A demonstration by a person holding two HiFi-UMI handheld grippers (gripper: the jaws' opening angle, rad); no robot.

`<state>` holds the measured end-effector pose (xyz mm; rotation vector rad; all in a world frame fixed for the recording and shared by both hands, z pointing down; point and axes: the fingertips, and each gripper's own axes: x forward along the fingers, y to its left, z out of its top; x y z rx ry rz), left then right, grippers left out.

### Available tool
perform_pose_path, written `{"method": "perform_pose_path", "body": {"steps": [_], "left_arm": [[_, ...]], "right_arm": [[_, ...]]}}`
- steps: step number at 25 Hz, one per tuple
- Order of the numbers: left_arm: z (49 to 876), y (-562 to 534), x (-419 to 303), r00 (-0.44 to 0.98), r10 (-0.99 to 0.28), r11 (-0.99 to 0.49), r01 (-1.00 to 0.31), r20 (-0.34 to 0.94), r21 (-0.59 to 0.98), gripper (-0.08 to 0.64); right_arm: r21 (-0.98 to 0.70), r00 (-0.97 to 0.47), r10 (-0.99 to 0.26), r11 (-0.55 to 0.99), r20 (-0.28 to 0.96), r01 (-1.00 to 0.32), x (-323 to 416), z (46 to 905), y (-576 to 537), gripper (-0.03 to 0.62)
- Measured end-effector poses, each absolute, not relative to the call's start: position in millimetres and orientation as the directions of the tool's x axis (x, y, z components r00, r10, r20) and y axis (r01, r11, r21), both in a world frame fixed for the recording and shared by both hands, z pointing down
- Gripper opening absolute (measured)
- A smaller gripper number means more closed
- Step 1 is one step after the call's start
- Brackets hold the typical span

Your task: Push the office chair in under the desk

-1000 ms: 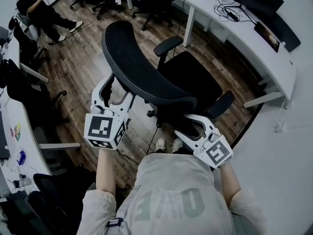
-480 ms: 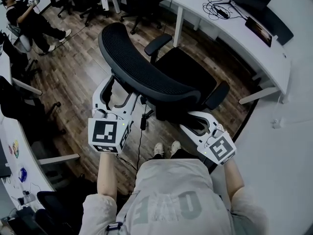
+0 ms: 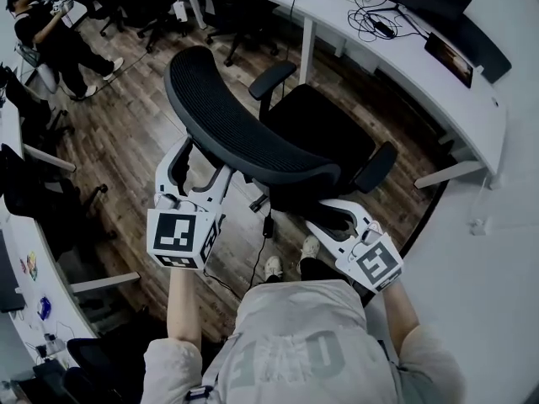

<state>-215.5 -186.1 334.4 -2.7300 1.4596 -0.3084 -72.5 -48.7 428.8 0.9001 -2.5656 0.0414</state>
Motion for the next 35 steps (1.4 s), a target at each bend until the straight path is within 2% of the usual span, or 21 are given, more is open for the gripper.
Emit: {"method": "perform_pose_path", "body": {"steps": [5,15,22,27,35], "left_arm": [[334.1,-199.2,-197.5,0.527,-0.837,-0.543,-0.832,0.145,-0.113,0.305],[339.6,-243.7,-121.7,0.576,-0.81,-0.587,-0.802,0.114,-0.115,0.307],[338.3,-281.8,-43.5,0.592,-0.801,-0.599,-0.793,0.086,-0.111,0.308],[341.0,-311.6,9.5,0.603,-0.793,-0.609,-0.786,0.088,-0.102,0.31],[343.1,-368.5,86.7,0.627,-0.774,-0.633,-0.768,0.089,-0.099,0.31]], "right_arm": [[0.079,-0.729,-0.578,0.8,0.366,-0.595,-55.7,427.6,-59.6,0.127],[0.103,-0.686,-0.612,0.771,0.394,-0.628,18.8,435.9,-103.8,0.133],[0.136,-0.647,-0.627,0.756,0.434,-0.641,98.9,435.2,-144.9,0.133],[0.121,-0.637,-0.673,0.717,0.377,-0.686,155.9,440.3,-179.8,0.133],[0.153,-0.592,-0.712,0.678,0.377,-0.718,233.2,442.5,-237.3,0.133]]}}
